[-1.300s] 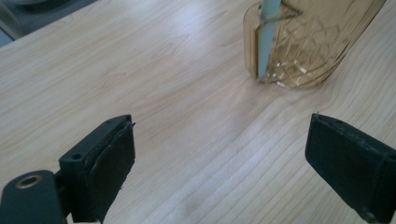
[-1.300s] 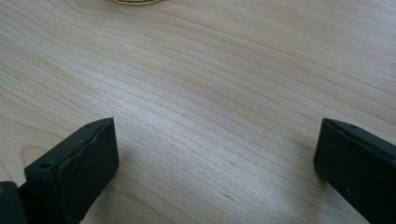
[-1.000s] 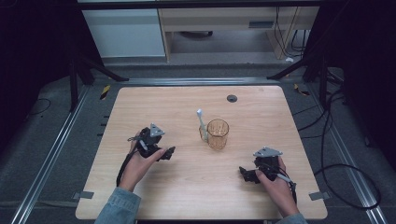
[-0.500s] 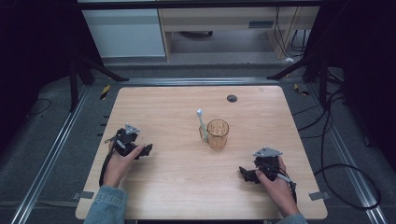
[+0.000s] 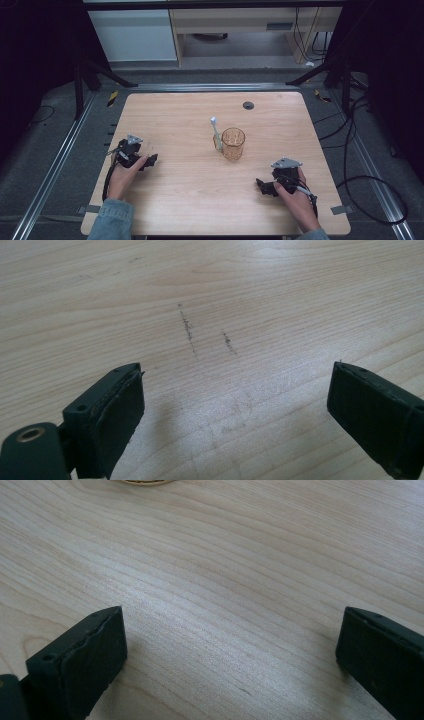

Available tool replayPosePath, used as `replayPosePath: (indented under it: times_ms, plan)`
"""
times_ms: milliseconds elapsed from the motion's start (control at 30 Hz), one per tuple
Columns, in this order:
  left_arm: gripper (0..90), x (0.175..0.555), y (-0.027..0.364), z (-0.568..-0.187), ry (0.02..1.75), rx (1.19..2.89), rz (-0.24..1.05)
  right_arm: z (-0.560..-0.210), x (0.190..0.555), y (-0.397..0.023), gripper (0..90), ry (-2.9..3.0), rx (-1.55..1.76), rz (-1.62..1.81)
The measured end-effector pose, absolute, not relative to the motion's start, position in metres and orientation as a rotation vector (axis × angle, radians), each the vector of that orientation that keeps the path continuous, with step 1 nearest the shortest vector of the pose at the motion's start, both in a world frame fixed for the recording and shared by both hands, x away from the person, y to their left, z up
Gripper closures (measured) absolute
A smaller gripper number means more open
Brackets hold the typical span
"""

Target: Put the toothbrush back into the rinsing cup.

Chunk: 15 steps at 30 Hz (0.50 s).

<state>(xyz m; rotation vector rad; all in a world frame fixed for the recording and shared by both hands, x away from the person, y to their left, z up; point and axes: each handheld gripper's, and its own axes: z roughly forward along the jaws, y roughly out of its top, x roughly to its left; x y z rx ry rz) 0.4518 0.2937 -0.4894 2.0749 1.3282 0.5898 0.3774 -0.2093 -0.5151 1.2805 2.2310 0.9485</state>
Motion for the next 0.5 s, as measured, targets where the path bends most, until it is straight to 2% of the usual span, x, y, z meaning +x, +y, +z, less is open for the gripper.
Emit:
replayPosePath:
  times_ms: [333,500]
  plan:
    - [6.1,0.456,0.287,-0.5,1.333,2.112,0.564,-0.515,0.377,-0.209,0.4,2.231,1.28,0.948]
    - [2.6,0.456,0.29,-0.507,1.315,2.053,0.571,-0.515,0.377,-0.209,0.4,2.231,1.28,0.948]
